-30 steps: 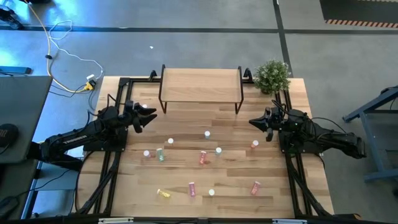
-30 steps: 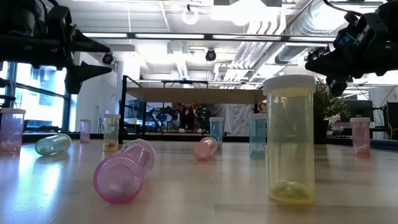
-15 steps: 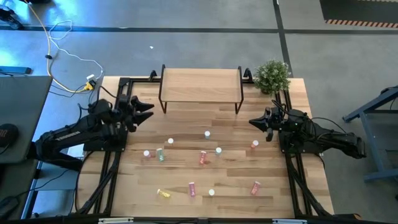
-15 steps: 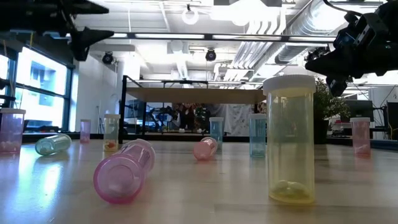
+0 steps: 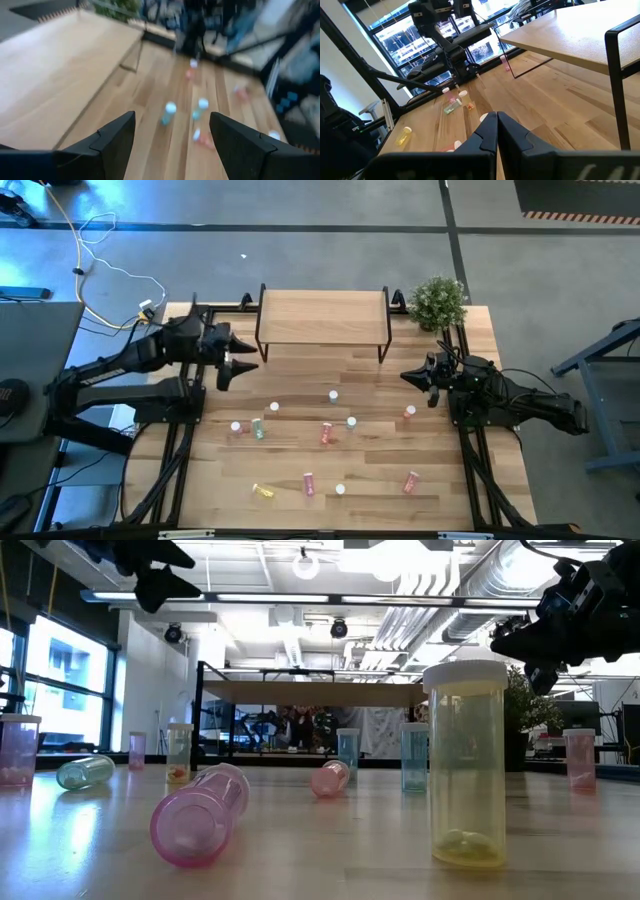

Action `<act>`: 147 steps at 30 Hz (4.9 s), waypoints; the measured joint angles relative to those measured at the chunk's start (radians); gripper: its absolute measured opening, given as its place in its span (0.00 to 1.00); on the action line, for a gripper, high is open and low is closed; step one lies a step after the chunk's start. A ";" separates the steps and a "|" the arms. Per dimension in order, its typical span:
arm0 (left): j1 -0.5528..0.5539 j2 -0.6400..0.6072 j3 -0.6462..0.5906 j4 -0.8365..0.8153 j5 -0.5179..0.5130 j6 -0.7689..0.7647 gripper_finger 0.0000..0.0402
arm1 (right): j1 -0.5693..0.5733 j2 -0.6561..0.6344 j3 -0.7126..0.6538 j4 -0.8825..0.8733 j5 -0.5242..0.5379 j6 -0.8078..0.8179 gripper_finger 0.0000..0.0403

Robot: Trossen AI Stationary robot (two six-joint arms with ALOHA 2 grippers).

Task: Pick and place medicine bottles onto shelf by color
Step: Put the top yellow pill bottle on the shelf

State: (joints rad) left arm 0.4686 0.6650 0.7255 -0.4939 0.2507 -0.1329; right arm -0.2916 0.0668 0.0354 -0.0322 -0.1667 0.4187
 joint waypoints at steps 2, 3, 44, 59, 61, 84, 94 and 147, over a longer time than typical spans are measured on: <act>-0.026 0.035 0.019 -0.045 -0.001 0.018 0.61 | 0.000 0.000 0.000 0.000 0.000 0.000 0.00; -0.041 0.050 0.020 -0.061 -0.006 0.021 0.61 | 0.000 0.000 0.000 0.000 0.000 0.000 0.00; -0.430 0.658 0.020 -0.059 -0.348 -0.144 0.61 | 0.000 0.000 0.000 0.000 0.000 0.204 0.00; -0.450 0.740 0.021 -0.014 -0.365 -0.152 0.56 | 0.000 0.000 0.000 0.000 0.000 0.203 0.00; -0.450 0.750 0.021 -0.013 -0.364 -0.152 0.53 | 0.000 0.000 0.000 0.000 0.000 0.203 0.00; -0.451 0.751 0.020 -0.020 -0.341 -0.154 0.28 | 0.000 -0.001 0.000 0.000 0.000 0.203 0.00; -0.430 0.741 0.125 -0.117 -0.285 -0.188 0.30 | 0.000 -0.001 0.000 0.000 0.000 0.210 0.00; 0.402 0.909 1.106 -0.562 -0.294 0.250 0.30 | 0.000 -0.001 -0.001 -0.002 0.051 0.315 0.00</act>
State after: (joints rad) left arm 0.8703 1.5737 1.8317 -1.0561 -0.0438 0.1171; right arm -0.2918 0.0658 0.0349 -0.0338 -0.1162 0.7334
